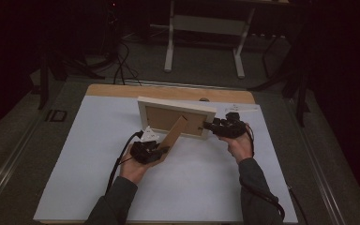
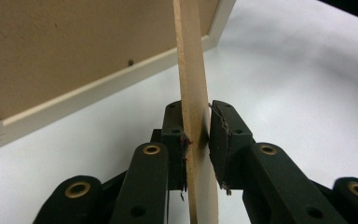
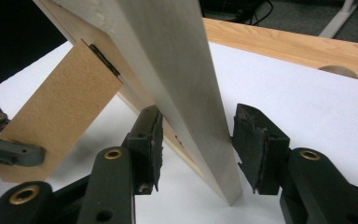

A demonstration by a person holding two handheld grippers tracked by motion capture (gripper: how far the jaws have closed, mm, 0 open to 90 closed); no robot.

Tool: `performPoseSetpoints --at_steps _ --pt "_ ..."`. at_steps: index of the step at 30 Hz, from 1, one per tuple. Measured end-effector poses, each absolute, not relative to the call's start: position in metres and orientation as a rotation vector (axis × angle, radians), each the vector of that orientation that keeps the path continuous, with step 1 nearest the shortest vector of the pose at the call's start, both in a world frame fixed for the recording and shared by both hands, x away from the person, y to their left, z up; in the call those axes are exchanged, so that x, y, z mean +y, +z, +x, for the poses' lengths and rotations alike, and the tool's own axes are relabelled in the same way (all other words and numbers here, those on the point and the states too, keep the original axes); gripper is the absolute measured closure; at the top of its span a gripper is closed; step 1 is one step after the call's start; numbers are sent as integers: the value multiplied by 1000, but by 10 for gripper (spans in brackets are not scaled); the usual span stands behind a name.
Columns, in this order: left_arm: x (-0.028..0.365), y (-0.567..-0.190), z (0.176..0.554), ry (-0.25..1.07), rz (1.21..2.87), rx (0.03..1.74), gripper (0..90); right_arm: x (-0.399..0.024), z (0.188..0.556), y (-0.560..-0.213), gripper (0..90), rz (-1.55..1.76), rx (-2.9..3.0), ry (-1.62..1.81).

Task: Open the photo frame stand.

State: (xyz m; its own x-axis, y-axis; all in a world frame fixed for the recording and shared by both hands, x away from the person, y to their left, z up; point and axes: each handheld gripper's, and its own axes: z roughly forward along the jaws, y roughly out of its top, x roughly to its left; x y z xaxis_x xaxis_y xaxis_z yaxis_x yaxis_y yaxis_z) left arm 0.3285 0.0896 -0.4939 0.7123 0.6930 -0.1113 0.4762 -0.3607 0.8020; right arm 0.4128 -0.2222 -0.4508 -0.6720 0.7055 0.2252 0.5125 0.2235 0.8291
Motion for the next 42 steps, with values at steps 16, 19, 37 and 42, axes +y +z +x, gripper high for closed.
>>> performPoseSetpoints --at_steps 16,19,37,42 --pt "86 -507 308 290 2093 816 751 -225 395 -457 496 1107 2317 1446" --pt "86 -510 304 288 2097 810 739 -225 392 -459 491 1095 2320 1445" --pt "104 -506 300 287 1996 830 522 -226 381 -463 504 1114 2299 1447" --pt "115 -498 300 307 1963 846 516 -229 380 -465 505 1118 2305 1439"
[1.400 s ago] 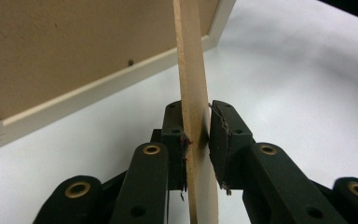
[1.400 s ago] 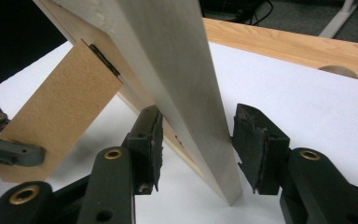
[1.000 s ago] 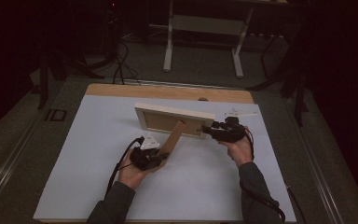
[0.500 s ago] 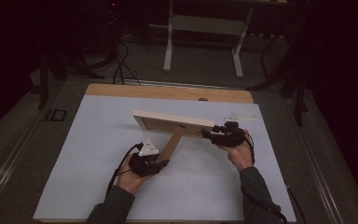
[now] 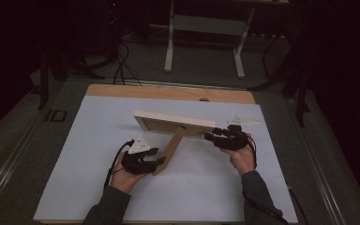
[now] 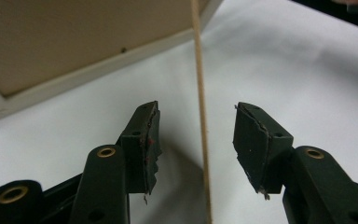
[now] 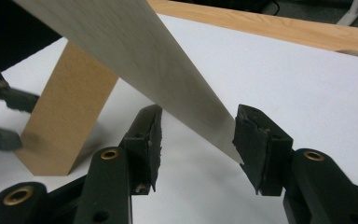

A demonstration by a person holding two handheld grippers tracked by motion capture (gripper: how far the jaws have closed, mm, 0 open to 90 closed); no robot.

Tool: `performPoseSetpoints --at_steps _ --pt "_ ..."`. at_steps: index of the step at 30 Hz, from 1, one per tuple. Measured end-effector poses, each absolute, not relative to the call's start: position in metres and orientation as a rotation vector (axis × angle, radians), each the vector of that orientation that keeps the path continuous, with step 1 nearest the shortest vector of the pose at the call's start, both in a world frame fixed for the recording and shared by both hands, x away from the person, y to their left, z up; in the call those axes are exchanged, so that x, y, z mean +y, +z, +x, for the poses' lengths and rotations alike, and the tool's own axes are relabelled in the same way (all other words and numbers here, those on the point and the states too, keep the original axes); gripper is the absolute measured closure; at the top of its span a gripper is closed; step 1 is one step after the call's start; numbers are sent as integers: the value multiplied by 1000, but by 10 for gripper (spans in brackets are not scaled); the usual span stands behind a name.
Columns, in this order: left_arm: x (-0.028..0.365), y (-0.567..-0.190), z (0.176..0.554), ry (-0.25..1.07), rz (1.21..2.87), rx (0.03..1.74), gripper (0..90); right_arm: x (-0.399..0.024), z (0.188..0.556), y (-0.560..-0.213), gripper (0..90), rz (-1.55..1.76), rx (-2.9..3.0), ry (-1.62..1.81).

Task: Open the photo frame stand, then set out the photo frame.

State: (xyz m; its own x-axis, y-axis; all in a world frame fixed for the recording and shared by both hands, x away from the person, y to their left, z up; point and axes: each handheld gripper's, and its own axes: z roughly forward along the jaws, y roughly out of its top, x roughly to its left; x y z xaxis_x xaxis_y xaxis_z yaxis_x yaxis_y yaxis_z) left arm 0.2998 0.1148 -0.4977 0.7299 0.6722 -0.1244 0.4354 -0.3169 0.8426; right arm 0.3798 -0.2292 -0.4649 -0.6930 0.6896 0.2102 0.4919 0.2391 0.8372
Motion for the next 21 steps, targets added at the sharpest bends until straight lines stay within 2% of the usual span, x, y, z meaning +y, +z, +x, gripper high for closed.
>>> performPoseSetpoints --at_steps 18,21 --pt "140 -488 303 350 1881 941 518 -240 377 -473 510 1138 2307 1415" --pt "143 -487 303 368 1865 958 541 -243 376 -474 510 1141 2296 1408"
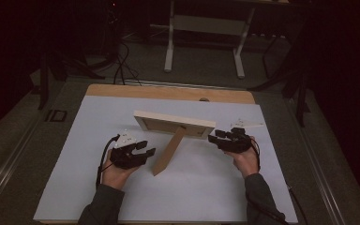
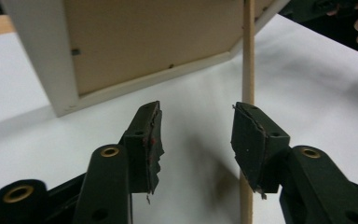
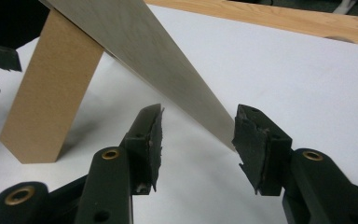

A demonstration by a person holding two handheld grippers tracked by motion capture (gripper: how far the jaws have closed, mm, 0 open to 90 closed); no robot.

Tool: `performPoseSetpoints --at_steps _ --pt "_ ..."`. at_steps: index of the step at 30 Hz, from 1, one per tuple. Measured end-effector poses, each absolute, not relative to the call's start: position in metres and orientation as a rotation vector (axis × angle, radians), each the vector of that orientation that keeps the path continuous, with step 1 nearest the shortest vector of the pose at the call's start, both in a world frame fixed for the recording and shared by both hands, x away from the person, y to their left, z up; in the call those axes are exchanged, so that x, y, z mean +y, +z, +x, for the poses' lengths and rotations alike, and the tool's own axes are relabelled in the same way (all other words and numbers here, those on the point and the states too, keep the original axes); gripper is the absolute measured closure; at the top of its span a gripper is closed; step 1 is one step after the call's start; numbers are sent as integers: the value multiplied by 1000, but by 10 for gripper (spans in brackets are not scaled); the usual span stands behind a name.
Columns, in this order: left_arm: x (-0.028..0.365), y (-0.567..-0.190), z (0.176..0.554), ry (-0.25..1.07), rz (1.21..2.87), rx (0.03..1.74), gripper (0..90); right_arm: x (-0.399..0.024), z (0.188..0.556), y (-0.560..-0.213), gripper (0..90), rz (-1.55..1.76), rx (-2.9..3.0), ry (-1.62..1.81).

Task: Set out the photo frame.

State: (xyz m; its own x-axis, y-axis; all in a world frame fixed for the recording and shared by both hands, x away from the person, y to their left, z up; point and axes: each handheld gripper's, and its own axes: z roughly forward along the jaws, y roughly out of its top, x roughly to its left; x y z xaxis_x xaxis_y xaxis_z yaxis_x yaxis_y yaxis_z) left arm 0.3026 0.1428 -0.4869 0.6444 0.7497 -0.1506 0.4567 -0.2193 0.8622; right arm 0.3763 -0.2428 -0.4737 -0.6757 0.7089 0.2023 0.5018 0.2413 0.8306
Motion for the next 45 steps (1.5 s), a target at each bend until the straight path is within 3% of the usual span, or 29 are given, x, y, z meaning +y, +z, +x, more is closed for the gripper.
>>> performPoseSetpoints --at_steps 6,11,17,22,25,45 --pt "146 -482 301 415 1836 1016 573 -250 374 -476 554 1170 2244 1395" --pt "148 -478 300 466 1793 1044 644 -252 376 -477 670 1210 2197 1346" --pt "153 -470 308 438 1729 1097 690 -251 378 -470 791 1260 2117 1331" --pt "153 -463 318 441 1714 1109 814 -247 378 -462 893 1244 2089 1355" --pt "150 -460 324 439 1698 1116 899 -243 379 -459 896 1231 2089 1371" --pt "131 -451 339 472 1708 1141 900 -227 386 -451 896 1206 2106 1402"
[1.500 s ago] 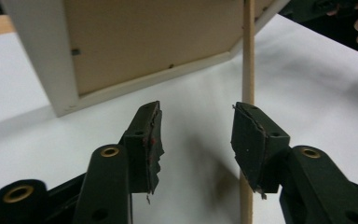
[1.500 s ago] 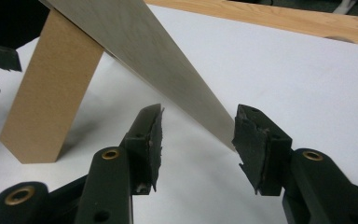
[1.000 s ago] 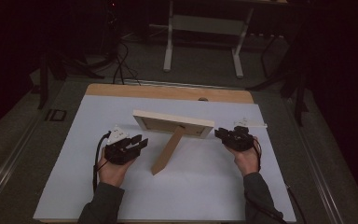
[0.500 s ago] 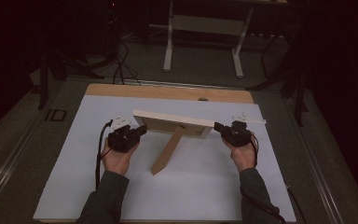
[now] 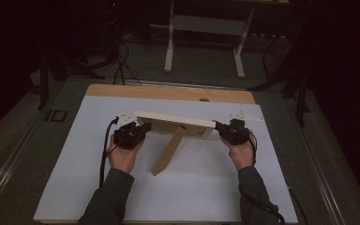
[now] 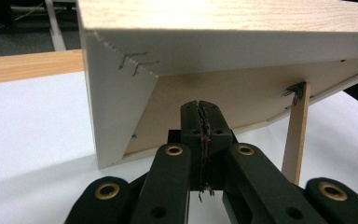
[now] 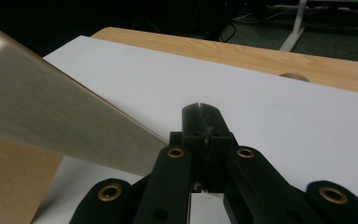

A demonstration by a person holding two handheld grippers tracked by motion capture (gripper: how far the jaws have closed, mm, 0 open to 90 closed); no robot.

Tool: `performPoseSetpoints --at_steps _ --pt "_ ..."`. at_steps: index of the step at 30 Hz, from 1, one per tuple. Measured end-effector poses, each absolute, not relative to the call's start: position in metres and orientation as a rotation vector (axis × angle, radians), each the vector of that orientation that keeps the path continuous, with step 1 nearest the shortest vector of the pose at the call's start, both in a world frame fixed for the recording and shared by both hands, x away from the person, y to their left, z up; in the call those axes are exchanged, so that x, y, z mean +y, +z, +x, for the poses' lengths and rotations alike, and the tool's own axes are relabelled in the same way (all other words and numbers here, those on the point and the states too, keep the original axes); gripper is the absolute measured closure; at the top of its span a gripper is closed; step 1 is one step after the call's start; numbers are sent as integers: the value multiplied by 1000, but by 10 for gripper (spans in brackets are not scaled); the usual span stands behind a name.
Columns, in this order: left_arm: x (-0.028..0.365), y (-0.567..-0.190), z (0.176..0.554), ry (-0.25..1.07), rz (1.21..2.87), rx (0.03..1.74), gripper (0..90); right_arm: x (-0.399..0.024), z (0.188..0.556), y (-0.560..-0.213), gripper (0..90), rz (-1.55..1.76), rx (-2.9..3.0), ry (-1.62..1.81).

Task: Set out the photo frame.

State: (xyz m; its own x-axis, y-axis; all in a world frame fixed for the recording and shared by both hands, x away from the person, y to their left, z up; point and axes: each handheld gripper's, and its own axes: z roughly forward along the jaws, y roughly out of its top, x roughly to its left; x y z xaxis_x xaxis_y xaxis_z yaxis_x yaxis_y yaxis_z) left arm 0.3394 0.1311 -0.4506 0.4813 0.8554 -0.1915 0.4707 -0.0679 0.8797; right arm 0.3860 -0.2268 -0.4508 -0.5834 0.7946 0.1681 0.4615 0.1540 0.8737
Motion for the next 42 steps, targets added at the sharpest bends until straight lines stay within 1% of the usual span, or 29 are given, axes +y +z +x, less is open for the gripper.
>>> performPoseSetpoints --at_steps 7,19,31,42 --pt "131 -449 343 464 1715 1145 900 -225 389 -445 894 1210 2102 1431" --pt "128 -445 344 460 1724 1145 900 -222 390 -444 893 1206 2126 1462" --pt "122 -439 341 500 1733 1118 900 -222 389 -443 887 1189 2138 1450" --pt "120 -436 340 503 1730 1112 900 -221 388 -443 889 1181 2136 1452"
